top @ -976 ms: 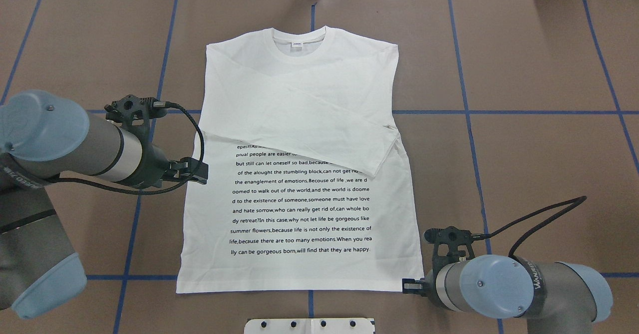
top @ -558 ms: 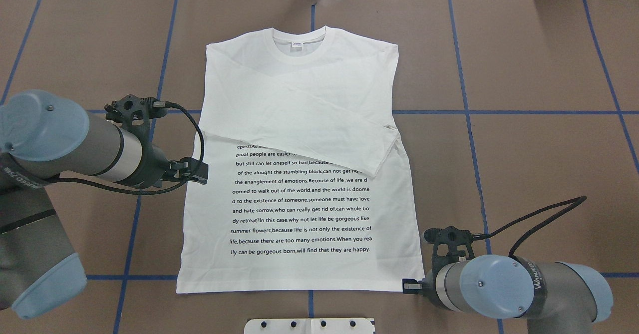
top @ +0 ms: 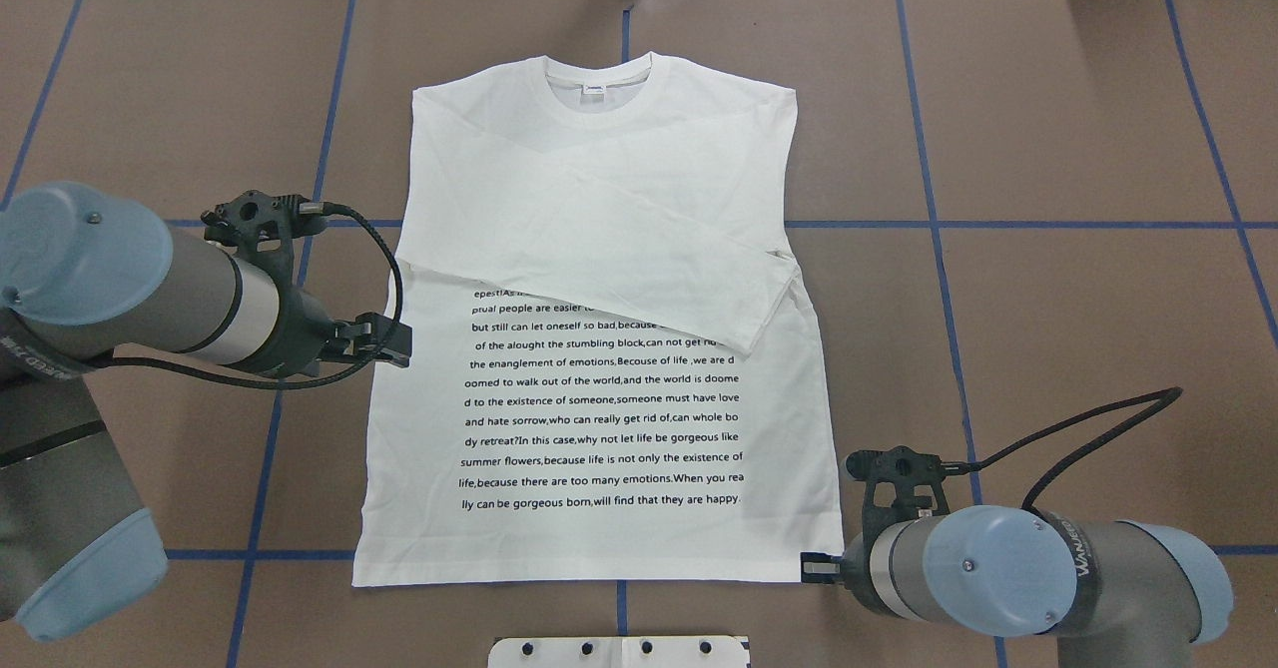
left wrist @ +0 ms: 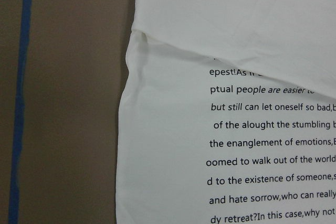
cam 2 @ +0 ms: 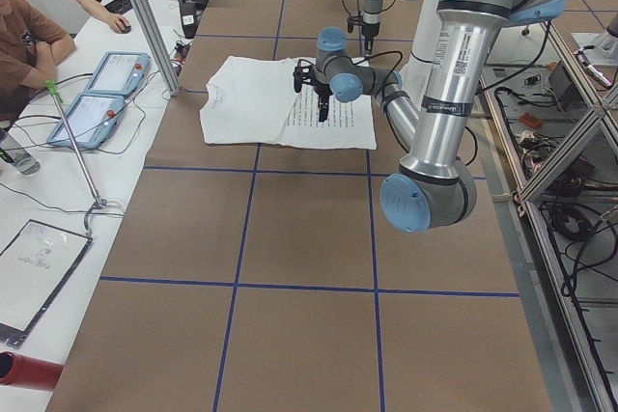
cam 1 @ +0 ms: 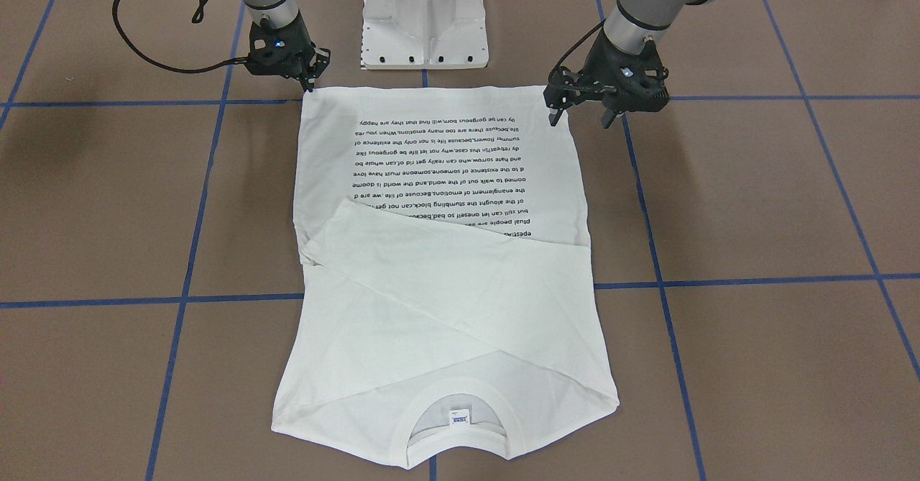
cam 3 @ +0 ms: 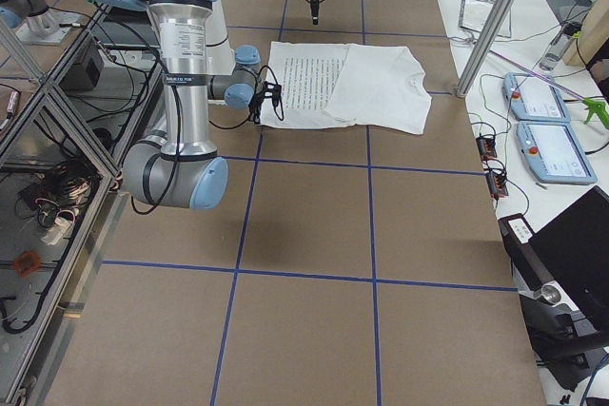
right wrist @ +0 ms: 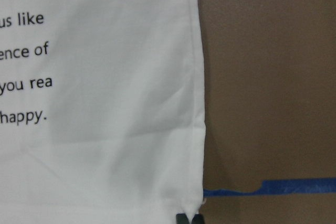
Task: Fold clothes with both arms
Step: 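Move the left gripper down to the hem corner while the right gripper holds the hem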
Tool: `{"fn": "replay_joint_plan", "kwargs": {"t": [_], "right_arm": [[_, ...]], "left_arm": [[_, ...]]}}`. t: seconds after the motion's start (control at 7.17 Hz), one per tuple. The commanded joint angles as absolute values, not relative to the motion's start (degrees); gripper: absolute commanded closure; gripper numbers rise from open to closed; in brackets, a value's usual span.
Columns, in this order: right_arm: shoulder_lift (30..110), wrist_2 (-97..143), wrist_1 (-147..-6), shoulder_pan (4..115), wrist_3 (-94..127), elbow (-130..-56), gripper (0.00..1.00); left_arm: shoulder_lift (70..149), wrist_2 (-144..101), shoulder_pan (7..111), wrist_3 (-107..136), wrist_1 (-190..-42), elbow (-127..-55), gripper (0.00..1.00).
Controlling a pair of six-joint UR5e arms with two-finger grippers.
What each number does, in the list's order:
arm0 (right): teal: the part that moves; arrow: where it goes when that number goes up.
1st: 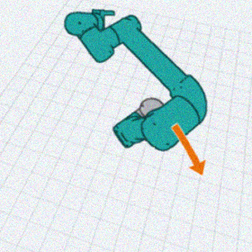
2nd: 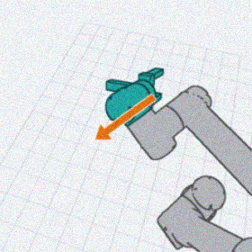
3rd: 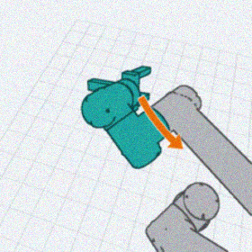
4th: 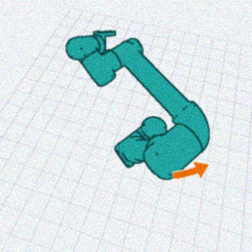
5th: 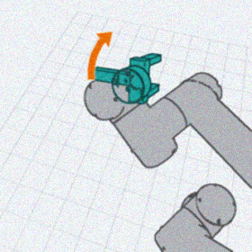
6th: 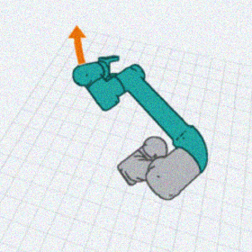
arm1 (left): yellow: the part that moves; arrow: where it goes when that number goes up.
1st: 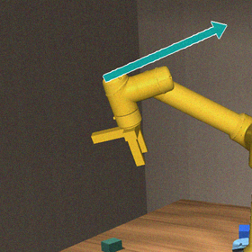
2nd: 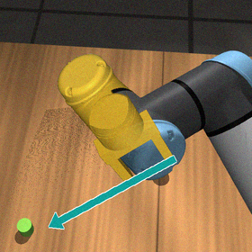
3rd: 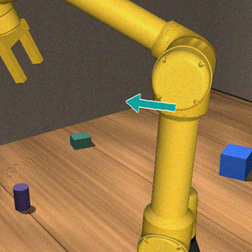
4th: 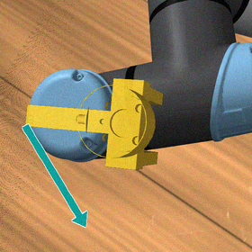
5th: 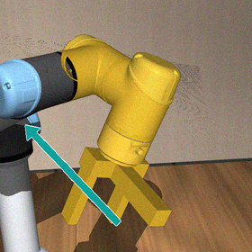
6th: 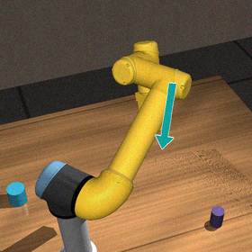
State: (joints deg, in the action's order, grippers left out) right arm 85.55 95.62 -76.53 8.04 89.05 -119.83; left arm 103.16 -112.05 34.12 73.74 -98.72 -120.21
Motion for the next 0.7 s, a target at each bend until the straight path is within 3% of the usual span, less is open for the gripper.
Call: {"fn": "replay_joint_plan", "kwargs": {"t": [0.0, 0.56], "right_arm": [[85.6, 95.4, -76.6, 8.5, 90.7, -121.3, 1.00], [85.6, 97.5, -76.6, 10.4, 90.6, -124.4, 1.00]], "left_arm": [[99.2, -110.3, 29.3, 82.0, -100.4, -122.9, 0.02], [94.7, -97.9, 13.1, 98.5, -105.6, -123.5, 0.11]]}}
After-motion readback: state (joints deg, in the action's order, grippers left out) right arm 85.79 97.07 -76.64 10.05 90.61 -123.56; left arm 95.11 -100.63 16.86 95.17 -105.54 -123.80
